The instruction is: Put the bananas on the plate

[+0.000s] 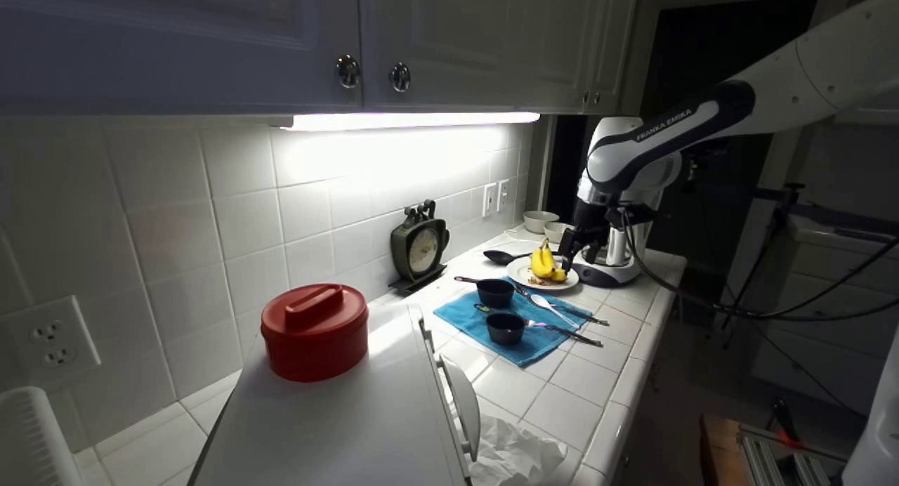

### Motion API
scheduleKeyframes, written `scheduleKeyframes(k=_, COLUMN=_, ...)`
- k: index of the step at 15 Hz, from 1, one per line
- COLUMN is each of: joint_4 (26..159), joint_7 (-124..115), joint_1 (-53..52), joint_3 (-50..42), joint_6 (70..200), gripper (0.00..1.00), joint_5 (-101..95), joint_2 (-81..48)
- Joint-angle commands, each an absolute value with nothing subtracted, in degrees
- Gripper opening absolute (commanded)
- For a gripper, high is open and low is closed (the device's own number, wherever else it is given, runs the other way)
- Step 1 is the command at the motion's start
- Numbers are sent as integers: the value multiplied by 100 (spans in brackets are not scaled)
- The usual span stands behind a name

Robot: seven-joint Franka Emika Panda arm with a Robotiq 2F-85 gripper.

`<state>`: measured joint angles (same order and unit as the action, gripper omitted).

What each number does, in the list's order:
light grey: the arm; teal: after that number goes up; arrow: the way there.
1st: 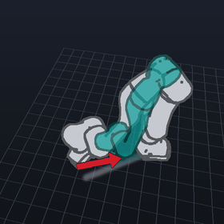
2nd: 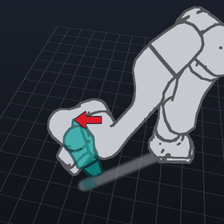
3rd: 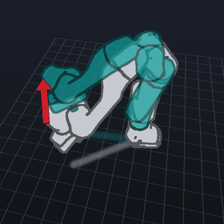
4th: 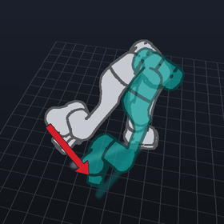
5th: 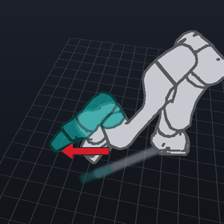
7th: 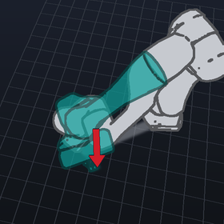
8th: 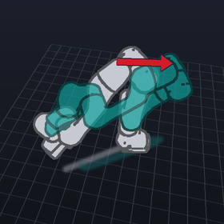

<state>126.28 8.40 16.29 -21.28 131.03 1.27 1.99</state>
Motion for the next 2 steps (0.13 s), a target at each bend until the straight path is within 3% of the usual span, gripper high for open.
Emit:
scheduleKeyframes(k=1, joint_4=12634, joint_7=863, joint_1=1721, joint_3=-2045, joint_6=13090, gripper=100, joint_5=130, joint_2=202)
scheduleKeyframes(k=2, joint_4=12633, joint_7=862, joint_1=1723, joint_3=-2044, joint_6=13090, gripper=100, joint_5=129, joint_2=196)
